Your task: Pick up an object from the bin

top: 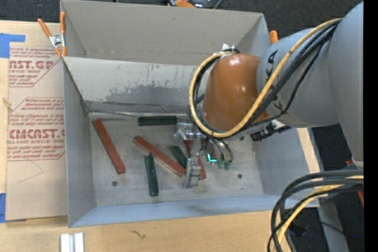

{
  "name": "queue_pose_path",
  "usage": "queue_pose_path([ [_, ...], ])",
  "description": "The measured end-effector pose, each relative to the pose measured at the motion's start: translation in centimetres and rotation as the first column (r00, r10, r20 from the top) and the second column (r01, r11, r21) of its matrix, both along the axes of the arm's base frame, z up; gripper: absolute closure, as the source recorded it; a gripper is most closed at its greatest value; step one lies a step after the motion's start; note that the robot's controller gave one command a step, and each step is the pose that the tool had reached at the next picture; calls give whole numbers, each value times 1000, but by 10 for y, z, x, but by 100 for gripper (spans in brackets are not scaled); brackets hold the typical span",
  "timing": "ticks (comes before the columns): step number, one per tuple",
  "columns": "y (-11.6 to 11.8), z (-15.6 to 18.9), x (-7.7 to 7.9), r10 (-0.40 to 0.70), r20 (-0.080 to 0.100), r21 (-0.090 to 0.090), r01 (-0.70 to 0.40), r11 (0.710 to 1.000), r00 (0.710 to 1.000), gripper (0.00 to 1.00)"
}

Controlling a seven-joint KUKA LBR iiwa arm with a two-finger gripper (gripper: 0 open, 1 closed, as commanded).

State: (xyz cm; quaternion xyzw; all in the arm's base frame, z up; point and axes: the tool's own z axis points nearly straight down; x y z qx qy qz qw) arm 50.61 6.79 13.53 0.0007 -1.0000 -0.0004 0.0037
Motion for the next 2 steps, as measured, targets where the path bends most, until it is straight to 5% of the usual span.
queue_pose_path([
  [1, -54, -65, 25, 156, 8, -1, -156, 988, 988, 0],
  [2, -39, -65, -15, 210, 14, 0, -210, 978, 978, 0],
])
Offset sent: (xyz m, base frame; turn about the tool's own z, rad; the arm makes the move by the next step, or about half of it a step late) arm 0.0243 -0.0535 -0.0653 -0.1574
